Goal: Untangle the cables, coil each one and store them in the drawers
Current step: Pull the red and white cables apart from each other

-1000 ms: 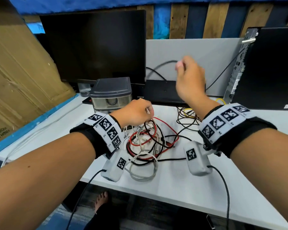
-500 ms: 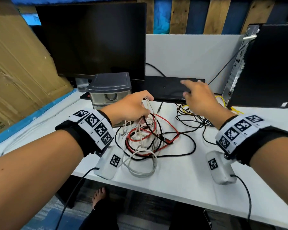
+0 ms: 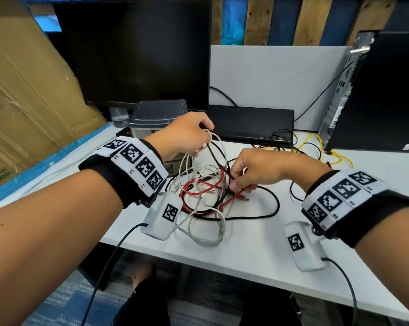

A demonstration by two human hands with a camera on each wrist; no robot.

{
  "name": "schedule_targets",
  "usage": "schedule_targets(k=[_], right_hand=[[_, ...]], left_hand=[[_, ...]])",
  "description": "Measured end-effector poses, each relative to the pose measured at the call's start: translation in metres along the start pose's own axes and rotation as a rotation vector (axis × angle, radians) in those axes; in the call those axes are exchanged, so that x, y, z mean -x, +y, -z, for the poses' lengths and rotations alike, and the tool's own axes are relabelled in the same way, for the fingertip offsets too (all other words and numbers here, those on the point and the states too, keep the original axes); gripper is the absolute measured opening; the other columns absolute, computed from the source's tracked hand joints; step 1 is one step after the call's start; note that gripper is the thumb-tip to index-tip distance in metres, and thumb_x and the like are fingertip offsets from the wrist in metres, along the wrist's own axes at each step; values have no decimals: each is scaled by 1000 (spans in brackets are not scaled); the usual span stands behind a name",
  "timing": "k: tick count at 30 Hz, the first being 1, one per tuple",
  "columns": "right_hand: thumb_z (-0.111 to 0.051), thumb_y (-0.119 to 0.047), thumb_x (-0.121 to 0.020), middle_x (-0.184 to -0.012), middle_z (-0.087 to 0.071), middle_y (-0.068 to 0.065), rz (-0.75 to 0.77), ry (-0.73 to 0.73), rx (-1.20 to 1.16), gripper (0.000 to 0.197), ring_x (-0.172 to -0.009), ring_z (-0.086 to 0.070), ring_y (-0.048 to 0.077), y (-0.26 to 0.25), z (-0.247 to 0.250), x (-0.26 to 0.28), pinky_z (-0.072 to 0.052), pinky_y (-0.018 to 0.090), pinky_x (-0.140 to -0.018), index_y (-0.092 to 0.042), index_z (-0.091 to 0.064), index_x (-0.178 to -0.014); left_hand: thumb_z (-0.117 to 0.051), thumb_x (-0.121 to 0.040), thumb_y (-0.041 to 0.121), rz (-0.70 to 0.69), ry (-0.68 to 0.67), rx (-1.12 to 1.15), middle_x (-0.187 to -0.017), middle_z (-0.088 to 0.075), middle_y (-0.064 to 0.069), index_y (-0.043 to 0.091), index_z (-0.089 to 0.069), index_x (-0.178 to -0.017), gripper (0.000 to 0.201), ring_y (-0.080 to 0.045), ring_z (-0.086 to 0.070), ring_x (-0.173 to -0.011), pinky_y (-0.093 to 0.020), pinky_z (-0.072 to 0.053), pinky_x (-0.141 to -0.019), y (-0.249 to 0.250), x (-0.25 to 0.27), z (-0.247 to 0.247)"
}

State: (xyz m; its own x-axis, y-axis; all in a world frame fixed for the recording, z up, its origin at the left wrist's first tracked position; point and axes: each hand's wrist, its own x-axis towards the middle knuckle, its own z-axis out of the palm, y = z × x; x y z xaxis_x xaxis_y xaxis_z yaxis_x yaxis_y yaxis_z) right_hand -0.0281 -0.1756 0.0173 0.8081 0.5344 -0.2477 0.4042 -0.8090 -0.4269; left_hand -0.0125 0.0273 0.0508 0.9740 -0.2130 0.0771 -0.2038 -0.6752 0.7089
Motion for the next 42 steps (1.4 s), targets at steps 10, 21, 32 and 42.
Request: schedule_targets(k=[10, 21, 32, 42], right_hand=[[-53, -14, -105, -63, -62, 5, 71, 441, -892, 26, -50, -56, 8, -31, 47, 0, -47, 19, -53, -6, -63, -82], [-72, -12, -92, -81, -67, 3, 195, 516, -949, 4, -71, -57, 9, -10, 26, -6, -44, 20, -64, -16, -72, -90], [-63, -2, -94, -77, -72, -2, 52, 279, -485, 20, -69, -62, 12, 11, -2, -7, -47, 25, -66, -12, -76, -82], [-58, -21, -102, -95, -73, 11, 127, 2, -547, 27, -92, -63, 20, -26, 25, 5, -48, 35, -85, -12, -62, -77]], left_hand=[[-63, -99, 24, -60, -347, 237, -107, -71, -1, 19, -64, -117, 18, -14, -64, -95, -33, -50, -82, 6, 18, -20], [-50, -107, 34, -190, 0, 41, -89, -78, -1, 5, -76, -95, 41, -17, -65, -76, -19, -47, -64, 11, 8, -8], [-36, -111, 37, -81, 344, 422, -59, -57, 2, 9, -69, -91, 47, -9, -47, -42, -21, -38, -42, 17, 3, 35], [-47, -109, 16, 14, 344, 711, -68, -56, 0, 7, -60, -119, 19, -6, -51, -46, -18, -44, -46, 22, 0, 46]])
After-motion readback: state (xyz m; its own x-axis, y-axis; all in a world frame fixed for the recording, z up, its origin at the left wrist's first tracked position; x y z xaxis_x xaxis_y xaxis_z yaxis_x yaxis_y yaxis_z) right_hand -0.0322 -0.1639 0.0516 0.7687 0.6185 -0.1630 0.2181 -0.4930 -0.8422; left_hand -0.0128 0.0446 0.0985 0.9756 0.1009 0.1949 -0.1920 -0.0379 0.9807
